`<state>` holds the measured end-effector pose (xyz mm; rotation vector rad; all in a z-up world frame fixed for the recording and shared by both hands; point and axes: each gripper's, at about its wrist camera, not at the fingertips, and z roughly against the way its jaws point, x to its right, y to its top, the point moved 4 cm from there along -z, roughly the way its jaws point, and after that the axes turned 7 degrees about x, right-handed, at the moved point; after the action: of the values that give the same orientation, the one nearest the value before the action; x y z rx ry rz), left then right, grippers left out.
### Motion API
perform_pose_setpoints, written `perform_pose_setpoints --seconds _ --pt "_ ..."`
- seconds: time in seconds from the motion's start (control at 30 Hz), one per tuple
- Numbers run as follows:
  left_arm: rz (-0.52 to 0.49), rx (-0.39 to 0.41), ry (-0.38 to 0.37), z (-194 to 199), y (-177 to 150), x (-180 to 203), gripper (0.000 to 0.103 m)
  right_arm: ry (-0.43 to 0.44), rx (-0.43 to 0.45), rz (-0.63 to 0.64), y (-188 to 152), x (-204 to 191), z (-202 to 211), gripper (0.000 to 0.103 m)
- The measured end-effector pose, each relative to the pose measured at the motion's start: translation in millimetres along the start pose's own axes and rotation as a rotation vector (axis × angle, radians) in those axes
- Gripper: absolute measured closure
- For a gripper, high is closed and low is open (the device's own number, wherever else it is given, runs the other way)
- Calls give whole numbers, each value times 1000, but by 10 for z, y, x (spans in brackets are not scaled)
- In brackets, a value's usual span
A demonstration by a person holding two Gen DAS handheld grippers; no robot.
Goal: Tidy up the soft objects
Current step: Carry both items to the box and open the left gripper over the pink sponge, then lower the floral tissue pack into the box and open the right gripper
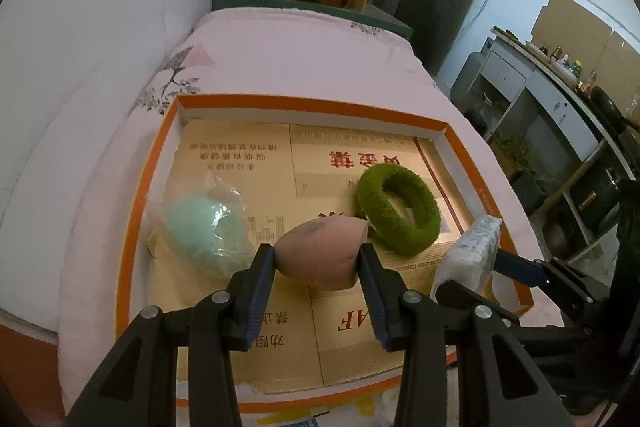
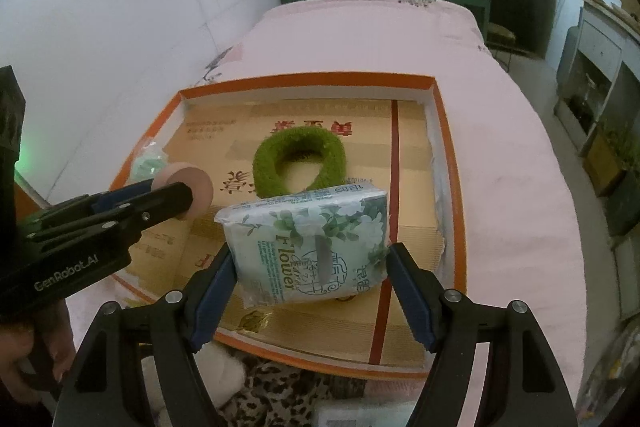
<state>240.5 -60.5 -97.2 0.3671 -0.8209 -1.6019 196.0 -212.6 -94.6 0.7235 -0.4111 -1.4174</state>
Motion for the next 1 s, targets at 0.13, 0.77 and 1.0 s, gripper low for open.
perform_pose_setpoints --seconds 0.13,0.77,1.0 --pt "19 -27 -30 -75 -25 -22 59 -1 -1 5 -4 -7 -18 27" --pt "19 10 -24 19 -26 13 54 -54 -3 101 1 -90 -78 25" --pt "14 40 -35 111 -10 71 49 -71 -3 127 -7 -111 -85 24"
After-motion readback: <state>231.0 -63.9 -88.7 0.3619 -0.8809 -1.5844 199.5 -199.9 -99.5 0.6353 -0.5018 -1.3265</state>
